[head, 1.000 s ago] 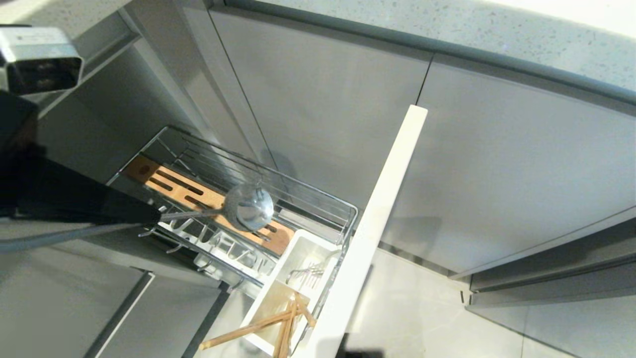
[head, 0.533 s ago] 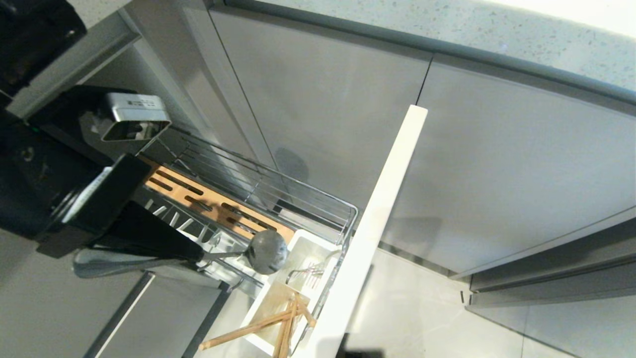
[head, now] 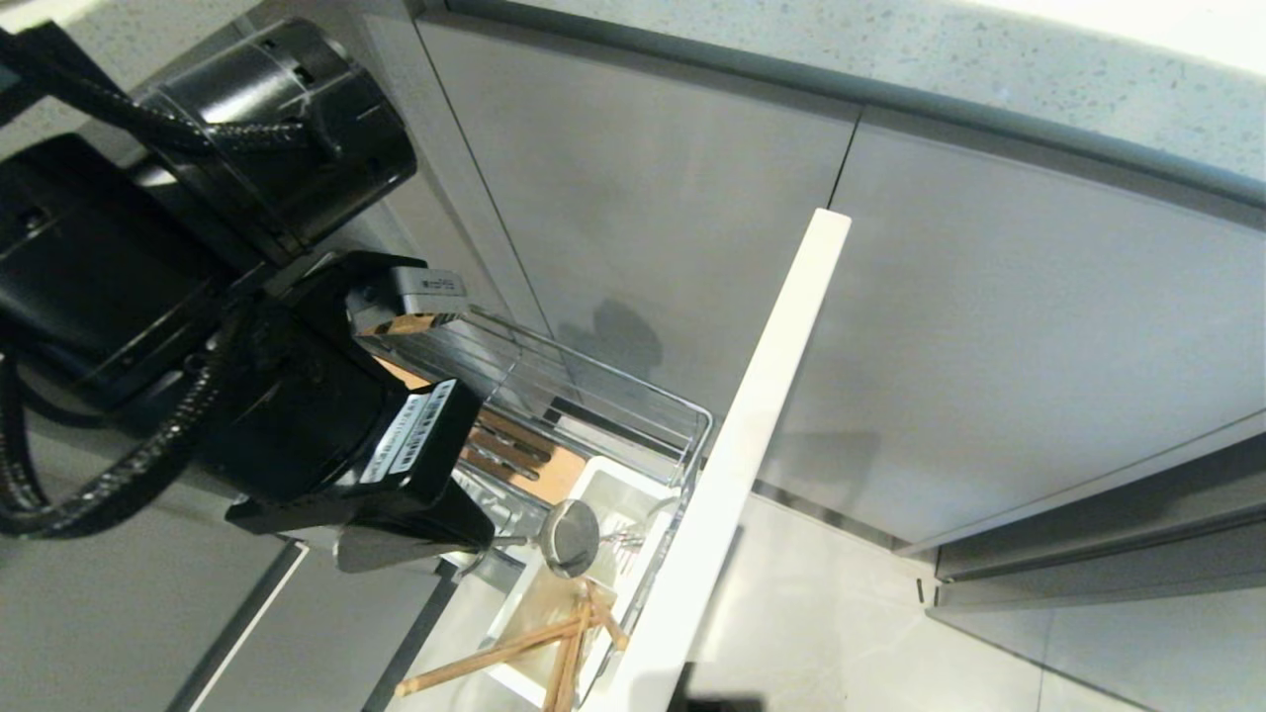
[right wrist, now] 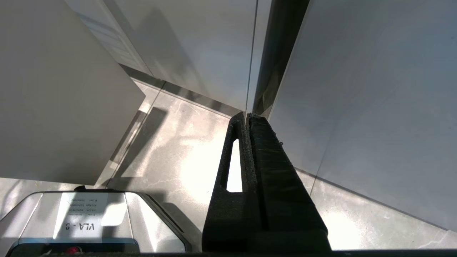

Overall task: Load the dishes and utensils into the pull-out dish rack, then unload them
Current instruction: Pick up the spoon and place it in the cupboard

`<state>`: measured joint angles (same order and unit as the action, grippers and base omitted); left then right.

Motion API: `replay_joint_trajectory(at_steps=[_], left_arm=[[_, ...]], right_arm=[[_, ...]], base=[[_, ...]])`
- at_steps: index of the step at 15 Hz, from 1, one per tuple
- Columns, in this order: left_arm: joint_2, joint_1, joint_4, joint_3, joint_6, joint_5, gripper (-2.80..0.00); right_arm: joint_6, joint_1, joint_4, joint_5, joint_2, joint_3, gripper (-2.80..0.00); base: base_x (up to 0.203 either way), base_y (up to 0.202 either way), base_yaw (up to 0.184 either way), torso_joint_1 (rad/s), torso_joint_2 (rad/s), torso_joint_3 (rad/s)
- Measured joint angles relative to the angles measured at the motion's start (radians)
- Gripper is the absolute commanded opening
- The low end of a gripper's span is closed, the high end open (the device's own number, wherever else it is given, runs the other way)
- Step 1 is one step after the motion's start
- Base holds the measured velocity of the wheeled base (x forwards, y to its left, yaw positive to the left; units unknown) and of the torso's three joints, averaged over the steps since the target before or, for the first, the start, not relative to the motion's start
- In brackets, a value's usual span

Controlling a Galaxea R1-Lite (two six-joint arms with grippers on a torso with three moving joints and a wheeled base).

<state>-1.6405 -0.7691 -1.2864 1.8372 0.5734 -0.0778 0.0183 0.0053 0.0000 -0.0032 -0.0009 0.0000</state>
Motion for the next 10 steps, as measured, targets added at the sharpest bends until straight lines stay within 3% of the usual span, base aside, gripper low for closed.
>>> replay_joint_trajectory(at_steps=[10], left_arm=[[-0.122, -0.001, 0.048, 0.015, 0.023, 0.001, -2.8]], right_arm=[[0.0, 0.001, 0.0, 0.0, 0.0, 0.0, -2.8]], base=[[0.0, 0.0, 0.0, 0.0, 0.0, 0.0]])
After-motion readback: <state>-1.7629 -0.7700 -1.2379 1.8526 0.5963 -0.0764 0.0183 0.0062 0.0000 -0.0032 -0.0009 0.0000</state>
